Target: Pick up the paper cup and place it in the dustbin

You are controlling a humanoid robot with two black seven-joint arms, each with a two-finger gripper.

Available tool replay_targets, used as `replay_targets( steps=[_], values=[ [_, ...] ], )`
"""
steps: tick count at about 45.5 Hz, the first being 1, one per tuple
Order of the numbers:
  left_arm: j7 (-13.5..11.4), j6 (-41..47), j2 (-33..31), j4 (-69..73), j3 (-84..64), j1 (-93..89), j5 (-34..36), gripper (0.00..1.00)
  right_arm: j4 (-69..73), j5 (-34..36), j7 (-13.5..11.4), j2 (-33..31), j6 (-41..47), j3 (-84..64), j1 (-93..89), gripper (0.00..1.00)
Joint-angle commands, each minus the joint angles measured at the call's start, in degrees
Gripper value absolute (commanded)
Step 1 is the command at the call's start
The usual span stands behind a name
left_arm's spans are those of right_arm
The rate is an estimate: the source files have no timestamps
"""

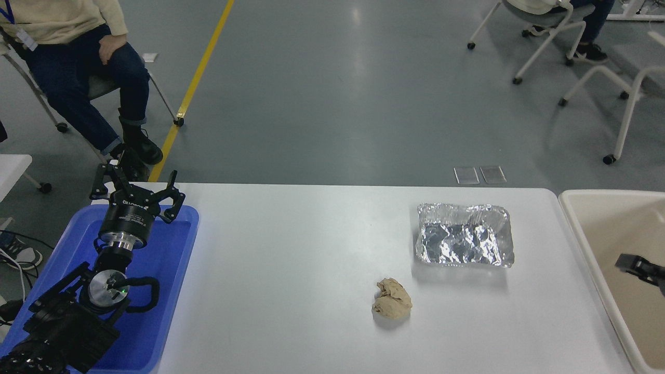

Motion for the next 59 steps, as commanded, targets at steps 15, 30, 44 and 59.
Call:
replay_targets(
  steps=[15, 30, 44, 59],
  values=[
    [0.0, 0.1, 0.0, 0.0, 0.0, 0.0, 0.0, 1.00, 10.9, -1.5, -0.3, 13.2, 40.4, -18.8, 36.8, 1.00],
    [0.0, 0.2, 0.0, 0.0, 0.0, 0.0, 0.0, 1.00, 13.0, -1.4, -0.2, 21.2, 40.4, -18.3, 50.8, 1.00],
    [0.0, 0.4, 0.0, 0.0, 0.0, 0.0, 0.0, 1.00, 14.1, -0.8, -0.2, 25.4, 40.4, -18.5, 57.2, 1.00],
    [0.0, 0.4, 0.0, 0.0, 0.0, 0.0, 0.0, 1.00, 14.1, -0.4, -0.1, 26.0, 40.4, -18.9, 57.6, 1.00]
  ],
)
